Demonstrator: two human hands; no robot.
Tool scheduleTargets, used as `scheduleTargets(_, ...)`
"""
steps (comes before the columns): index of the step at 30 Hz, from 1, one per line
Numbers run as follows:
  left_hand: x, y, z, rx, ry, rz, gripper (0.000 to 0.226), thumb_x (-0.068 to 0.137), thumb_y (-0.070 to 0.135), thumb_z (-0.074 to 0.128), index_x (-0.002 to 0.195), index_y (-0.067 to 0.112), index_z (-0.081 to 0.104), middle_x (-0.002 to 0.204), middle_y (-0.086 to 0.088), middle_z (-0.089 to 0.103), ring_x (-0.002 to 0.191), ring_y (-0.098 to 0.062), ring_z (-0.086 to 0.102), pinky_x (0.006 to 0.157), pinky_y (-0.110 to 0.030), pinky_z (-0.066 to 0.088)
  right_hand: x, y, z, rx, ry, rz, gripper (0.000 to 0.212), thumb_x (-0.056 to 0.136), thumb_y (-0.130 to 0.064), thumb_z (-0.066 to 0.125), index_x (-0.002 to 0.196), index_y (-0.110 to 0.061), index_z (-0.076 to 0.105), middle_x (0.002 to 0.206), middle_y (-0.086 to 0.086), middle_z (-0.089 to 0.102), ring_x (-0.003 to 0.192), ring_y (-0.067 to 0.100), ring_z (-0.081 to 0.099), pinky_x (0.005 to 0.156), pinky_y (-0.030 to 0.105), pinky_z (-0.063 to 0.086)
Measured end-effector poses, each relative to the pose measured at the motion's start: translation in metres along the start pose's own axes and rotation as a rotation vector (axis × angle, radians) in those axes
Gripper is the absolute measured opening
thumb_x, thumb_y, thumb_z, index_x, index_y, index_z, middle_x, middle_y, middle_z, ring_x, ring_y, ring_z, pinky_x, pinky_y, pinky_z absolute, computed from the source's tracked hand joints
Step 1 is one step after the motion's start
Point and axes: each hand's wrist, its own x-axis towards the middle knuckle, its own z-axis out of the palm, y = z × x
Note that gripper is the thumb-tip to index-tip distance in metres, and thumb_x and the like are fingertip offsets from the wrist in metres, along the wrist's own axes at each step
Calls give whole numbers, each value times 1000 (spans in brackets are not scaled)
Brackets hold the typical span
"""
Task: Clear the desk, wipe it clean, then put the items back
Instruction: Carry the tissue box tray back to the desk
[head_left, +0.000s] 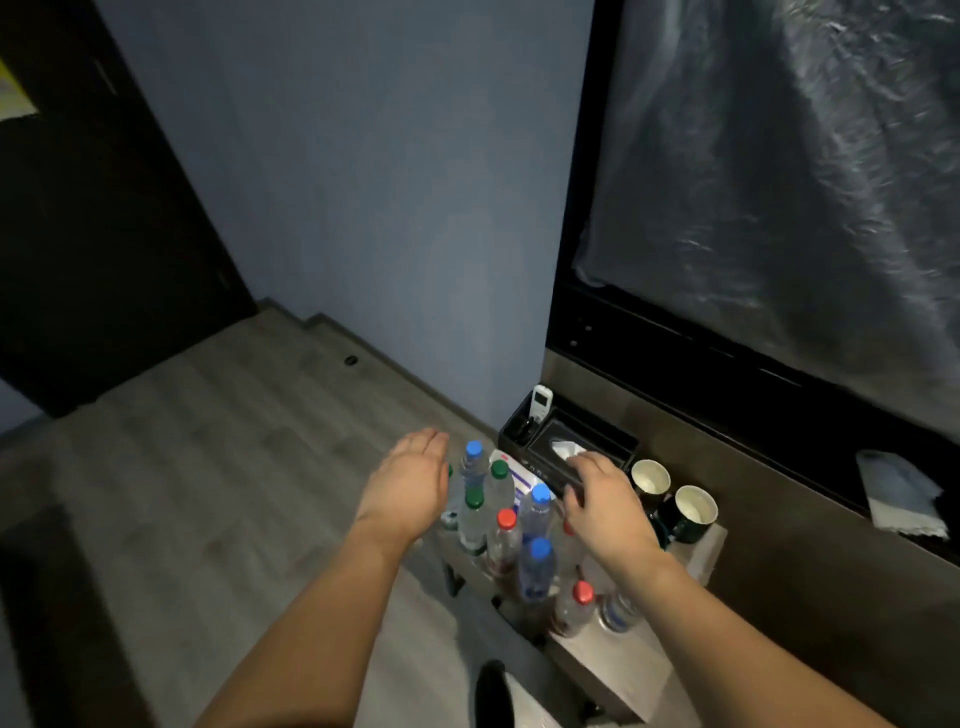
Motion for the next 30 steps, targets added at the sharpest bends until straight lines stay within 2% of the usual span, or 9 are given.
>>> scheduleTargets(6, 102, -25, -7, 90, -92, 188, 33, 91, 16, 49, 121, 10, 60, 122, -9, 61, 114, -29, 57, 99, -35, 46, 74, 22, 1, 49, 33, 137, 45, 93, -19, 51, 138, -13, 49, 141, 3, 47, 131, 22, 43, 112, 32, 33)
scheduleTargets(10, 172, -24, 0, 63, -115, 344, 28, 86, 9, 54, 112, 10, 64, 110, -10, 65, 103, -30, 61, 91, -35, 51, 111, 36, -3, 35, 34, 237, 48, 93, -19, 52, 140, -11, 47, 142, 6, 47, 132, 25, 43, 111, 33, 34)
scheduleTargets(14, 235, -13, 42, 101, -222, 492, 28, 89, 9, 49, 115, 11, 60, 116, -8, 61, 109, -29, 57, 92, -36, 48, 152, 56, 6, -5, 11, 314, 50, 93, -18, 53, 142, -12, 45, 143, 6, 46, 133, 24, 42, 112, 32, 32)
scheduleTargets(19, 294, -4, 142, 265, -421, 722, 46, 97, 5, 42, 143, 11, 41, 144, -10, 44, 132, -24, 40, 107, -31, 34, 204, 100, 49, -62, -1, 415, 49, 92, -18, 55, 141, -15, 46, 141, 5, 46, 129, 25, 46, 108, 32, 37)
scheduleTargets(21, 308, -14, 184, 277, -450, 755, 48, 97, 5, 40, 145, 9, 39, 148, -12, 41, 135, -26, 39, 110, -35, 37, 222, 117, 71, -66, -15, 450, 49, 93, -17, 53, 141, -15, 45, 142, 4, 44, 129, 26, 45, 106, 31, 37)
scheduleTargets(24, 323, -32, 238, 174, -432, 853, 39, 85, 4, 54, 123, 4, 64, 119, -15, 66, 107, -26, 64, 82, -34, 58, 246, 139, 98, -63, -32, 493, 49, 91, -16, 53, 139, -14, 46, 142, 5, 44, 128, 28, 44, 105, 33, 39)
scheduleTargets(27, 328, -40, 269, 184, -531, 792, 57, 90, 5, 60, 144, 7, 40, 144, -14, 46, 132, -24, 46, 106, -33, 43, 265, 153, 117, -51, -81, 528, 57, 85, -21, 63, 139, -13, 46, 140, 7, 44, 127, 30, 43, 104, 37, 41)
scheduleTargets(28, 330, -41, 277, 173, -529, 791, 60, 92, 5, 57, 147, 8, 35, 148, -13, 41, 136, -24, 40, 110, -33, 38, 269, 158, 123, -60, -101, 535, 59, 84, -23, 65, 139, -13, 45, 140, 7, 44, 127, 31, 43, 104, 37, 41)
scheduleTargets(30, 335, -45, 289, 97, -526, 860, 65, 83, 3, 67, 143, 4, 41, 142, -16, 47, 129, -28, 49, 103, -36, 47, 276, 164, 133, -99, -139, 537, 59, 84, -25, 64, 139, -14, 45, 137, 7, 47, 126, 30, 44, 103, 36, 41)
